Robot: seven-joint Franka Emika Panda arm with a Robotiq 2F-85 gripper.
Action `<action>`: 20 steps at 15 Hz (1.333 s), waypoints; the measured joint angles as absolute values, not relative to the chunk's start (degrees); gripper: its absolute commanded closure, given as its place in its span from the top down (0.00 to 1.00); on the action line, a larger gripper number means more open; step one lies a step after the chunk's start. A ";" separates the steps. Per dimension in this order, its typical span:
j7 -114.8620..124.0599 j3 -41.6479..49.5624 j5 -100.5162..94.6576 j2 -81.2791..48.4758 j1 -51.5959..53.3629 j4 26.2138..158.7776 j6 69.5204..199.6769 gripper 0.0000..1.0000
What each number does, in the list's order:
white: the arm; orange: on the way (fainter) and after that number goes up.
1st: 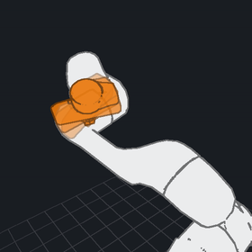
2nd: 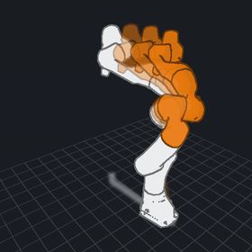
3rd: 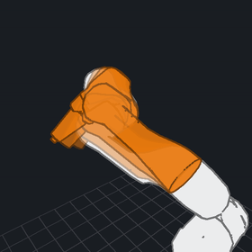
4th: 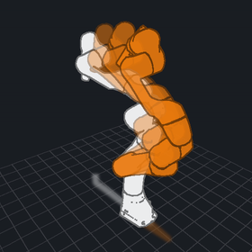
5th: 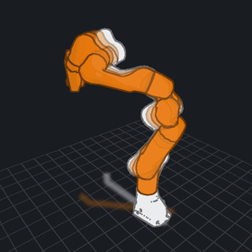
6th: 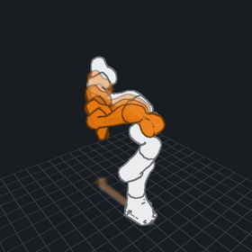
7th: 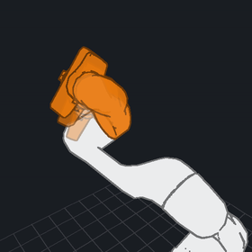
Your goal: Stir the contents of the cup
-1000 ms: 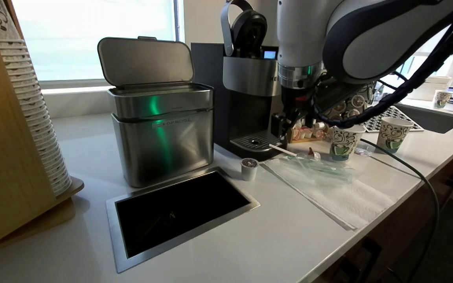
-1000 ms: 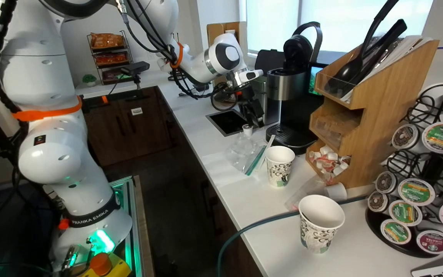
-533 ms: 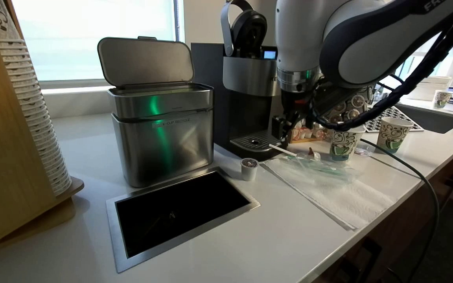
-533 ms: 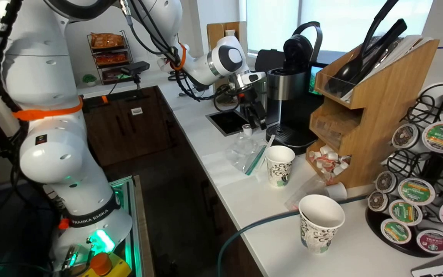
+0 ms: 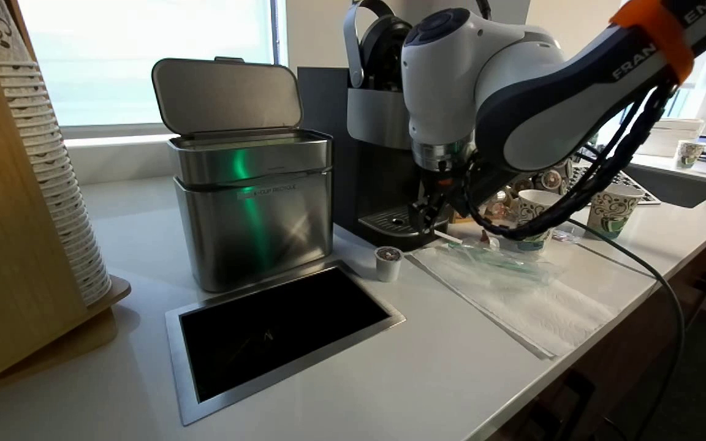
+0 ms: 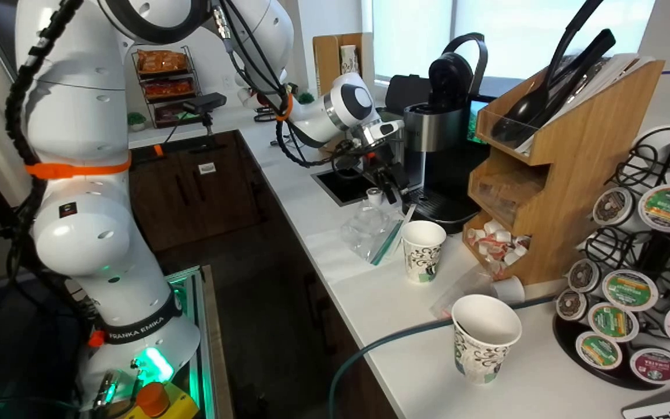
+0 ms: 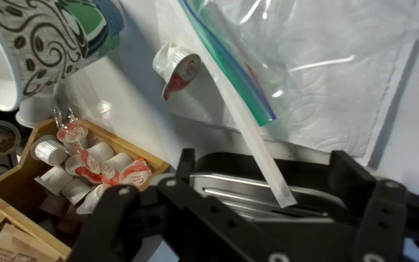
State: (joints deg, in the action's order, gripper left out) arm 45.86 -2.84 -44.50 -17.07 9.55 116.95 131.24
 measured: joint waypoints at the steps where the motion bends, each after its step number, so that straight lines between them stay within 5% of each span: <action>1: 46.18 -2.84 -44.70 -17.75 10.03 116.33 131.24 0.98; 17: 48.77 -0.92 -52.81 -22.27 12.57 113.91 129.63 1.00; 20: 51.61 -0.70 -57.16 -22.84 12.58 113.89 129.68 0.88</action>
